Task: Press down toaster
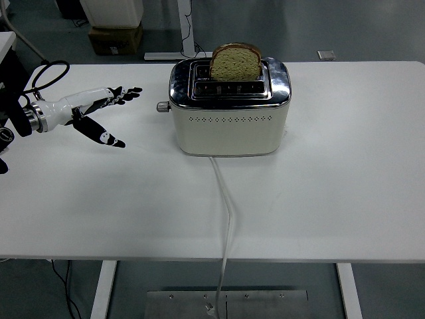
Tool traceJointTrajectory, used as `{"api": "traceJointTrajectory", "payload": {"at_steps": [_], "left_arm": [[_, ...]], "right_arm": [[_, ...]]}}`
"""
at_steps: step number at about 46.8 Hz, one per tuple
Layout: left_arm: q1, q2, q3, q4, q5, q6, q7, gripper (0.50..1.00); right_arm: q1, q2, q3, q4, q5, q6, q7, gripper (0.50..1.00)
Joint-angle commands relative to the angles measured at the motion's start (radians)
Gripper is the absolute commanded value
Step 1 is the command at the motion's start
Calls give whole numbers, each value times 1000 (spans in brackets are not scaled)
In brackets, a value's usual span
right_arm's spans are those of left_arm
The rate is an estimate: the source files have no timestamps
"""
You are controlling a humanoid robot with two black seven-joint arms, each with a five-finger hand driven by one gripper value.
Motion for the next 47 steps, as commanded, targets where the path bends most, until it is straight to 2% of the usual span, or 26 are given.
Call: {"api": "traceJointTrajectory", "payload": {"at_steps": [1, 39, 47], "left_arm": [[2, -8, 1, -5, 20, 0, 2, 1000], [0, -64, 35, -3, 37, 6, 3, 1000], [3, -67, 49, -3, 37, 25, 3, 1000]], "right_arm": [[0, 0, 0, 0, 0, 0, 0, 998], [0, 0, 0, 0, 0, 1, 0, 998], [0, 0, 0, 0, 0, 0, 0, 1000]]}}
